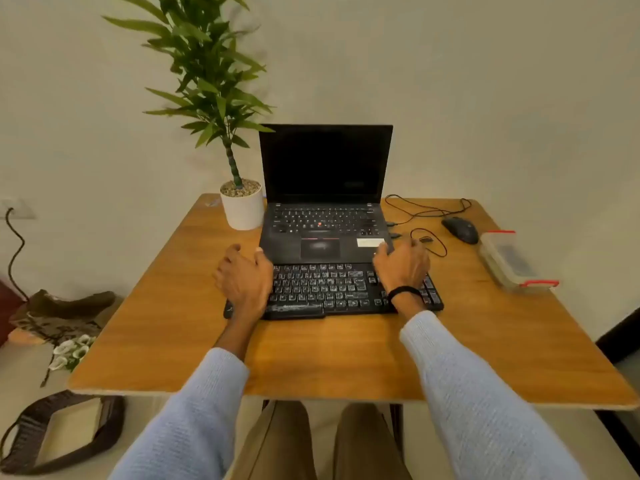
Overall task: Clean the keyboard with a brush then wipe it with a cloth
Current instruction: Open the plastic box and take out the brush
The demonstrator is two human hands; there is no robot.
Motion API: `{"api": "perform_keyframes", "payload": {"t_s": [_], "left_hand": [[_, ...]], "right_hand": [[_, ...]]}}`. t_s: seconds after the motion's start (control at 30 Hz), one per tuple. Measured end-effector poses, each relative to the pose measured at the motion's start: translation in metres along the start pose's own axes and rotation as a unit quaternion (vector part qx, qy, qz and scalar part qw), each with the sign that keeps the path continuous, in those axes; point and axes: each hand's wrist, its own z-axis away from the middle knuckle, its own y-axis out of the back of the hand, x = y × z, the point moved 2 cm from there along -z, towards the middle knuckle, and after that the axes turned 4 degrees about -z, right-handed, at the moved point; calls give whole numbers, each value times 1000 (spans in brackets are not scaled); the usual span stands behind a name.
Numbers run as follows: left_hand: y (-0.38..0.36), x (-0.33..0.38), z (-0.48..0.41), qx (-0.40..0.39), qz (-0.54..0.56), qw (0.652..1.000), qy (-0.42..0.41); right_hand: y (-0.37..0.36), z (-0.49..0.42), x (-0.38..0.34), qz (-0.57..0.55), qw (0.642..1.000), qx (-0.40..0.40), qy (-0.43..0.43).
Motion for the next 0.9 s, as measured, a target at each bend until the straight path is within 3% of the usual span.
{"api": "perform_keyframes", "payload": {"t_s": [0.13,0.3,0.9], "left_hand": [[1,-29,22,-15,-30,999,33],[3,-39,32,-42,2,999,6],[43,-66,80,-25,14,999,-27]], "right_hand": [[-4,25,39,33,991,-16,-132],[6,36,46,29,992,-16,-118],[56,114,64,2,992,10,-122]]}}
